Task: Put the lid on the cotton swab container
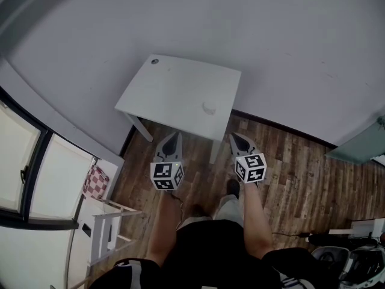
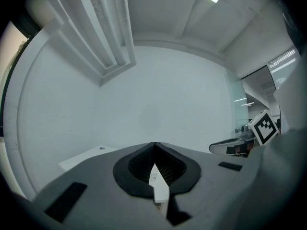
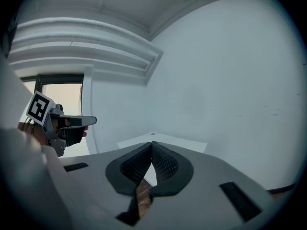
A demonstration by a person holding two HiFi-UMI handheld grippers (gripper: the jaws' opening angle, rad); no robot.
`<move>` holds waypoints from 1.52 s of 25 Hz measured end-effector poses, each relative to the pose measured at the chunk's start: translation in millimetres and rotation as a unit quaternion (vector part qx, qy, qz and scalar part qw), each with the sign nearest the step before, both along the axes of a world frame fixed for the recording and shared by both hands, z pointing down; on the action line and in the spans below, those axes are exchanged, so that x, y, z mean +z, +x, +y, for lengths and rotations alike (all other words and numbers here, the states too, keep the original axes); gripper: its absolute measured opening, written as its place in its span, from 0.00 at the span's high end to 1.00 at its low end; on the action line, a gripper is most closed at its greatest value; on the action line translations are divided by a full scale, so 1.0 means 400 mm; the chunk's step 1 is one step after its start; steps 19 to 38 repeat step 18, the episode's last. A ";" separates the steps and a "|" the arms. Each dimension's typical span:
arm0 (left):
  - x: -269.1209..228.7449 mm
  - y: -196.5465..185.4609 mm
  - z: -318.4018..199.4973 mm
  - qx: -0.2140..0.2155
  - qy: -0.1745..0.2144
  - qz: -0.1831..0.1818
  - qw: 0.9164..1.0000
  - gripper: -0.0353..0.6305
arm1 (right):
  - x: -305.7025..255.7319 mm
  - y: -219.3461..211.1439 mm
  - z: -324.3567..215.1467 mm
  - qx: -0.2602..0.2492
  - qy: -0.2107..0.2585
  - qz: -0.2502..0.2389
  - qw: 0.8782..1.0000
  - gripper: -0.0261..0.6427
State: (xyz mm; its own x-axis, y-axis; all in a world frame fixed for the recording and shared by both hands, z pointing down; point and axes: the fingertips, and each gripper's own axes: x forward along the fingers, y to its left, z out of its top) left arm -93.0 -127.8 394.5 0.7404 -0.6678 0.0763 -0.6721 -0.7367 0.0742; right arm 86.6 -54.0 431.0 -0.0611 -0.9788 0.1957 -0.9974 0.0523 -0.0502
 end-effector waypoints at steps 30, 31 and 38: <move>0.004 0.001 0.026 0.002 -0.002 0.003 1.000 0.91 | -0.008 -0.017 0.013 -0.009 0.000 0.010 1.000 0.94; 0.004 0.001 0.026 0.002 -0.002 0.003 1.000 0.91 | -0.008 -0.017 0.013 -0.009 0.000 0.010 1.000 0.94; 0.004 0.001 0.026 0.002 -0.002 0.003 1.000 0.91 | -0.008 -0.017 0.013 -0.009 0.000 0.010 1.000 0.94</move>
